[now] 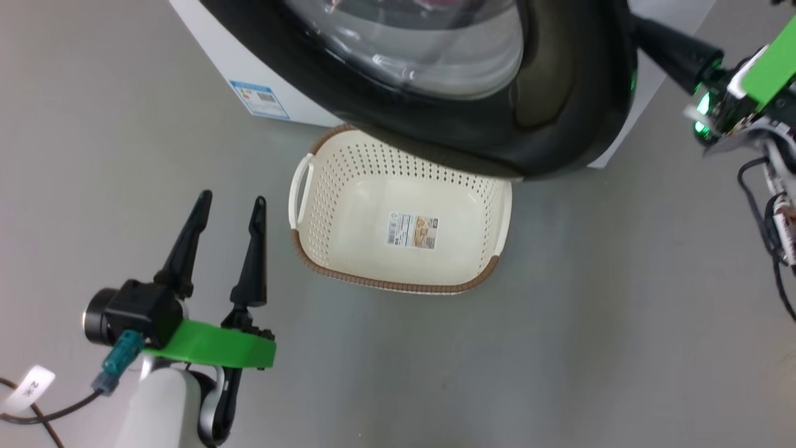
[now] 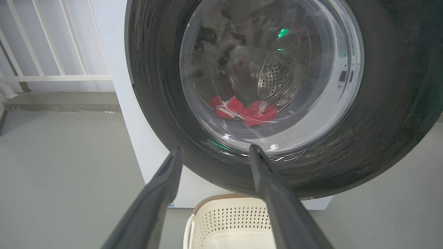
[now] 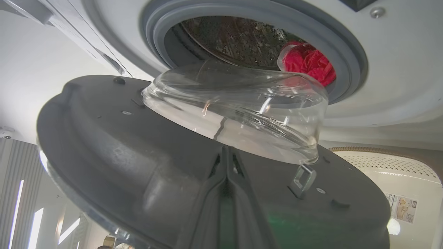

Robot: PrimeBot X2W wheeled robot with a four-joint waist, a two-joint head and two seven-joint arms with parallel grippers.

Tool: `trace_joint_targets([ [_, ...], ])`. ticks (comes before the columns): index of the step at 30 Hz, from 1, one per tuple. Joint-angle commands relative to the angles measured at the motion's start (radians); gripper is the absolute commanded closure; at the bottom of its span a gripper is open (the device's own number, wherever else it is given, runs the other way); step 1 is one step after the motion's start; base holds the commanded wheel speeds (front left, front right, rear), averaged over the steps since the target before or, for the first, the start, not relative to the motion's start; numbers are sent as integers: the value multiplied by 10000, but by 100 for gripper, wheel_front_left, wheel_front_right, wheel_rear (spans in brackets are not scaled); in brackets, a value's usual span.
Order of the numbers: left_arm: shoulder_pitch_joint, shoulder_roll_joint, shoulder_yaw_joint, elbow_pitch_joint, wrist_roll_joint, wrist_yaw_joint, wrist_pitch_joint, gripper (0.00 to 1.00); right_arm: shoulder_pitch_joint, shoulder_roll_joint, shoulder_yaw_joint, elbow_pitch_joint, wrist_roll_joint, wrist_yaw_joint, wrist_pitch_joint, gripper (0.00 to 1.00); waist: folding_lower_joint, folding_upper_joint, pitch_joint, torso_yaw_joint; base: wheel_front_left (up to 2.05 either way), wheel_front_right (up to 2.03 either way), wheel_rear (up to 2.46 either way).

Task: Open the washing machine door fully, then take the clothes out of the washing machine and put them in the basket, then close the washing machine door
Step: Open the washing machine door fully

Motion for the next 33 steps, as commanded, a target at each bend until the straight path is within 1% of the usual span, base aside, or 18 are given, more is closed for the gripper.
trace_joint_targets([
  [1, 121, 220, 376, -176, 132, -4, -92, 0, 275, 192, 47, -385, 76, 17, 139, 100, 0, 0, -211, -7, 0, 0, 0],
  [21, 480, 230, 571, -18, 243, -37, -92, 0, 1583, 631, 20, -682, -30, 17, 794, 100, 0, 0, -1005, -32, 0, 0, 0],
  [33, 538, 365, 560, -64, 208, -39, -92, 0, 1849, 728, -295, -900, -367, 17, 484, 100, 0, 0, -1109, -233, 0, 0, 0],
])
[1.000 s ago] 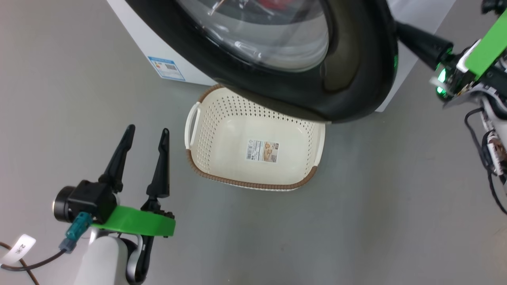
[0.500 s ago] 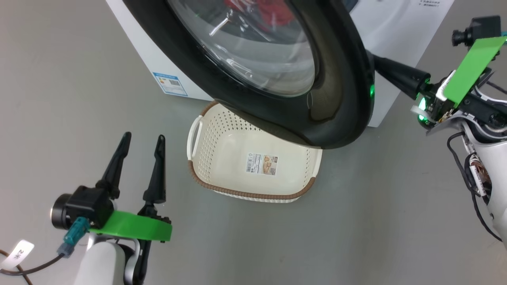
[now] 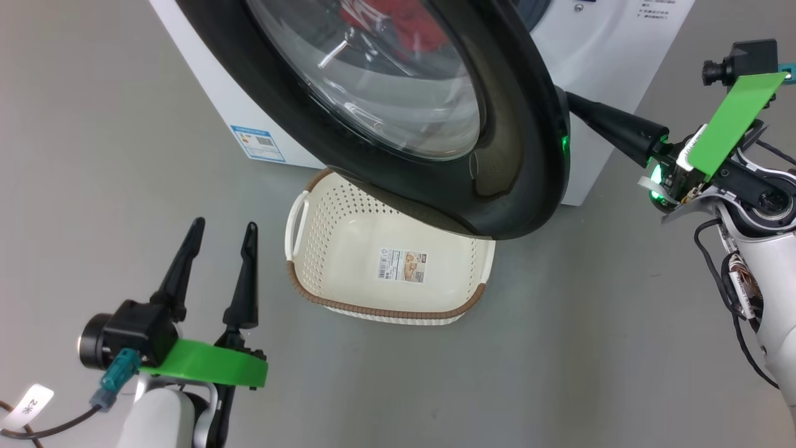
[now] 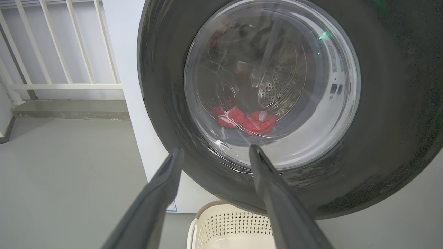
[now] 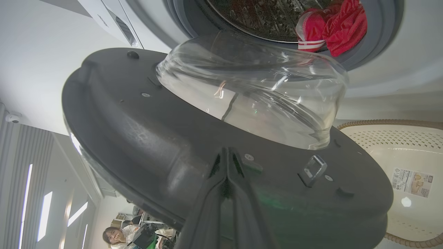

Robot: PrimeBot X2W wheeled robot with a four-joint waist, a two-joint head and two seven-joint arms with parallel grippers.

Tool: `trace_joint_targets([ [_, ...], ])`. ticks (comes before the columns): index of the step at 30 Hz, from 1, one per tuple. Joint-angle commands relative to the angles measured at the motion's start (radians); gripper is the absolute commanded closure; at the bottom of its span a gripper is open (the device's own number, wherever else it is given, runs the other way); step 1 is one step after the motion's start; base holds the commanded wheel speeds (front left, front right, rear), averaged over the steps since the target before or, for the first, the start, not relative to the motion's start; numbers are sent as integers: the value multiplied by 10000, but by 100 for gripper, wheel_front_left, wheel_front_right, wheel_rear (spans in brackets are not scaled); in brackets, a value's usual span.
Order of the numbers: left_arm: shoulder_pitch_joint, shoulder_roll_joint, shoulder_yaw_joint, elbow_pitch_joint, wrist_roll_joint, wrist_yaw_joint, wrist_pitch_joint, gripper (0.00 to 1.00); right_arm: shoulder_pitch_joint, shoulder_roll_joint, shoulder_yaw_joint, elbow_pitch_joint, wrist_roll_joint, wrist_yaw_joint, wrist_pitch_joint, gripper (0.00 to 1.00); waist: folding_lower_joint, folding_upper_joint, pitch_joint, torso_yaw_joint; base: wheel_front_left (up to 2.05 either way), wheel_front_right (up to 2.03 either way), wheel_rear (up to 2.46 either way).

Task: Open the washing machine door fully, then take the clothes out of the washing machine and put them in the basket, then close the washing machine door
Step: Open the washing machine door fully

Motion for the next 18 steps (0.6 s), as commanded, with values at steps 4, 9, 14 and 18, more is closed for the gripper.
trace_joint_targets([
  [4, -24, 330, 317, -269, 99, -30, -92, 0, 230, 75, -179, -342, -242, 17, -210, 100, 0, 0, 33, -87, 0, 0, 0],
  [9, -30, 350, 306, -270, 106, -30, -92, 0, 253, 18, -369, -483, -455, 17, -468, 94, 0, 0, 6, -146, 0, 0, 0],
  [14, 12, 362, 331, -265, 109, -30, -92, 0, 458, -116, -510, -844, -660, 17, -682, 0, 0, 0, -63, -220, 0, 0, 0],
  [18, 21, 386, 365, -251, 108, -30, -92, 0, 852, -315, -531, -1516, -991, 17, -907, 0, 0, 0, -126, -352, 0, 0, 0],
])
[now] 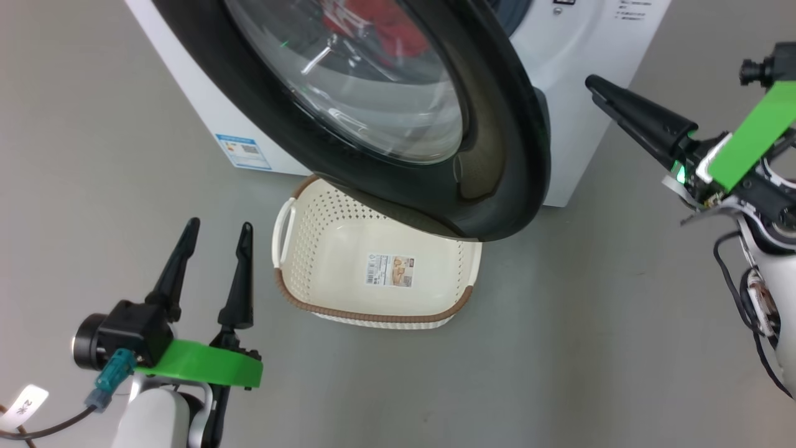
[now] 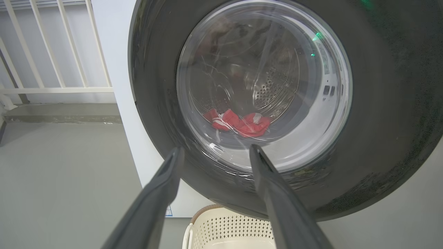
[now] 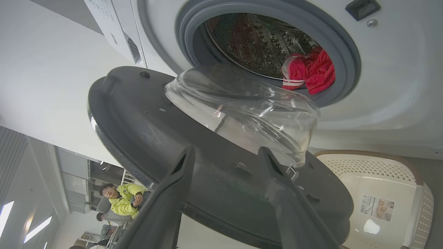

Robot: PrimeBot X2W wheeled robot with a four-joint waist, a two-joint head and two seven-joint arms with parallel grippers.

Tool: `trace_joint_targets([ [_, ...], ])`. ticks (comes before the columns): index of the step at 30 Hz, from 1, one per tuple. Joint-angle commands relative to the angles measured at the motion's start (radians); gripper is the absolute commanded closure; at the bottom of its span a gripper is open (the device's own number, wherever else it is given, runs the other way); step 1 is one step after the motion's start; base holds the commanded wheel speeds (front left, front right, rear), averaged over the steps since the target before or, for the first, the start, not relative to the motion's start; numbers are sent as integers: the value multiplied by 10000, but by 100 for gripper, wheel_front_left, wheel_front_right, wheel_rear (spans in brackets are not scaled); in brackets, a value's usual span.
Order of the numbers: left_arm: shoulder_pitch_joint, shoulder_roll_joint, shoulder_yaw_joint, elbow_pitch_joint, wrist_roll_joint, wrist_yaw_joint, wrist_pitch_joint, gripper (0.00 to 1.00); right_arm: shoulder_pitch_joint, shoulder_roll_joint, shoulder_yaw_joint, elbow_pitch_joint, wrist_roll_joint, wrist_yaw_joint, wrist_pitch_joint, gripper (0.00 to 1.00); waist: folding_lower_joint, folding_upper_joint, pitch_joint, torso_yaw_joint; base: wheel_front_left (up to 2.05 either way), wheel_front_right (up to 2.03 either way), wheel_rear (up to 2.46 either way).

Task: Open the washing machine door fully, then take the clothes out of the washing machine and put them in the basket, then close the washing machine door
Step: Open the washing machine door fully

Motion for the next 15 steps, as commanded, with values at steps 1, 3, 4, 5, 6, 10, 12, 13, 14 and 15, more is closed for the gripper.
trace_joint_targets([
  [1, 13, 266, 357, -249, 107, -30, -92, 0, 163, -86, 52, -390, -147, 17, -87, 0, 0, 0, -31, -68, 0, 0, 0],
  [3, 7, 279, 378, -261, 105, -30, -92, 0, 383, -237, 101, -838, -518, 17, -411, 0, 0, 0, -51, -151, 0, 0, 0],
  [4, 4, 283, 377, -265, 104, -30, -92, 0, 502, -335, 142, -1089, -737, 17, -603, 0, 0, 0, -56, -181, 0, 0, 0],
  [5, 4, 289, 388, -273, 103, -30, -92, 0, 623, -428, 182, -1338, -963, 17, -833, 0, 0, 0, -55, -224, 0, 0, 0],
  [6, 5, 297, 397, -283, 104, -30, -92, 0, 750, -537, 230, -1595, -1213, 17, -1090, 0, 0, 0, -52, -265, 0, 0, 0],
  [10, 14, 325, 427, -331, 108, -30, -92, 0, 1348, -997, 510, -2615, -2196, 17, -2248, 0, 0, 0, -11, -386, 0, 0, 0],
  [12, 17, 342, 445, -360, 112, -30, -92, 0, 1657, -1209, 612, -3029, -2607, 17, -2903, 0, 0, 0, 27, -438, 0, 0, 0],
  [13, 17, 351, 451, -374, 114, -30, -92, 0, 1821, -1307, 666, -3200, -2768, 17, -3221, 0, 0, 0, 45, -461, 0, 0, 0],
  [14, 18, 358, 458, -387, 117, -30, -92, 0, 1976, -1415, 713, -3364, -2944, 17, -3556, 0, 0, 0, 62, -482, 0, 0, 0],
  [15, 19, 366, 479, -404, 120, -30, -92, 0, 2119, -1549, 781, -3515, -3169, 17, -3902, 0, 0, 0, 85, -513, 0, 0, 0],
])
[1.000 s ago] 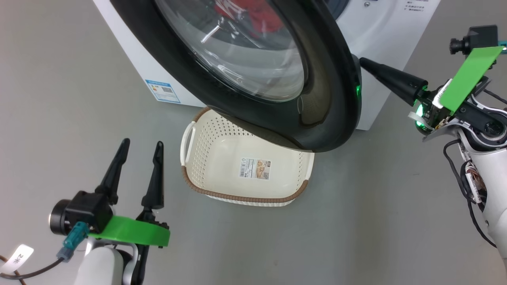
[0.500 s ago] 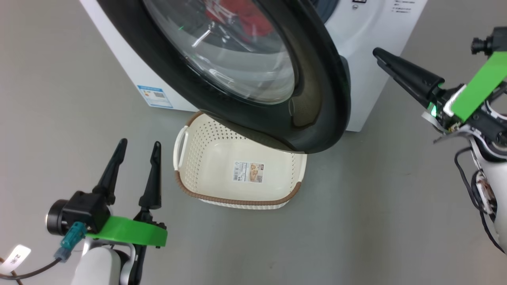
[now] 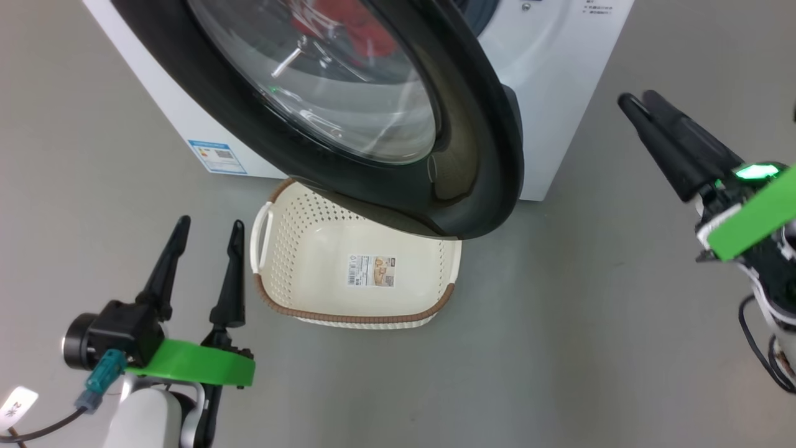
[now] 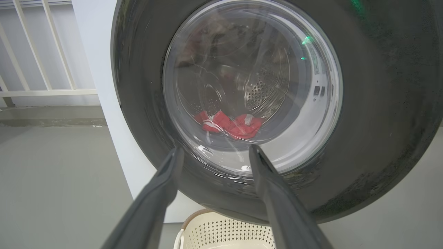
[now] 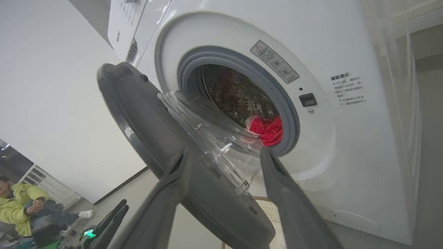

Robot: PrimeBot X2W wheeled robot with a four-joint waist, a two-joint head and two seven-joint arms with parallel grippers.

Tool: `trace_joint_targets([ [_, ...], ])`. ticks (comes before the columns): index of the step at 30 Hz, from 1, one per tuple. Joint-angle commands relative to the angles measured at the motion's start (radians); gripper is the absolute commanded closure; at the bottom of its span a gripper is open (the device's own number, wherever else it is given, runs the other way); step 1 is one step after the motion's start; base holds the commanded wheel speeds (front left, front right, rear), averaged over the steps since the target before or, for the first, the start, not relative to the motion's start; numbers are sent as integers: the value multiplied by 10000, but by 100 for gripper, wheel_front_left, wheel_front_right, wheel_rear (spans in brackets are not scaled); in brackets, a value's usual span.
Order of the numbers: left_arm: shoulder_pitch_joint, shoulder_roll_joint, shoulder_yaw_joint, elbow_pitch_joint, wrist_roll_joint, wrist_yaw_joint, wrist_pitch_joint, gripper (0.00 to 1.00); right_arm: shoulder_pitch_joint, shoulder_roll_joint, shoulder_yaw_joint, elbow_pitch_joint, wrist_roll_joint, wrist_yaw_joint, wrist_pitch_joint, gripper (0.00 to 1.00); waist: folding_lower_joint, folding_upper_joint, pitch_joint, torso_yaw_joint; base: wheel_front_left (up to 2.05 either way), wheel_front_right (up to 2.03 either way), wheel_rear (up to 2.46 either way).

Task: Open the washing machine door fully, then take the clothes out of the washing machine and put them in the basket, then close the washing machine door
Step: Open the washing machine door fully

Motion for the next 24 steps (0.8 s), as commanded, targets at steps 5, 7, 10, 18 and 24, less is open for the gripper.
trace_joint_targets([
  [5, -3, 307, 410, -362, 136, -30, -92, 0, 971, -872, 536, -736, -1369, 17, -1998, 0, 0, -1, 115, -126, 0, 0, 0],
  [7, -11, 325, 422, -383, 140, -30, -92, 0, 1231, -1194, 806, -668, -2259, 17, -2716, 0, 0, -1, 137, -143, 0, 0, 0],
  [10, -6, 337, 457, -408, 142, -30, -92, 0, 1594, -1246, 943, -459, -2882, 17, -3763, 0, 0, -1, 165, -180, 0, 0, 0],
  [18, 21, 330, 472, -478, 161, -30, -92, 0, 2419, -649, 604, 2, -4530, 17, -4817, 0, 0, -1, 289, -242, 0, 0, 0],
  [24, 55, 328, 455, -460, 172, -31, -92, 0, 3233, 595, -417, -61, -5719, 17, -4839, 0, 0, -1, 262, -279, 0, 0, 0],
])
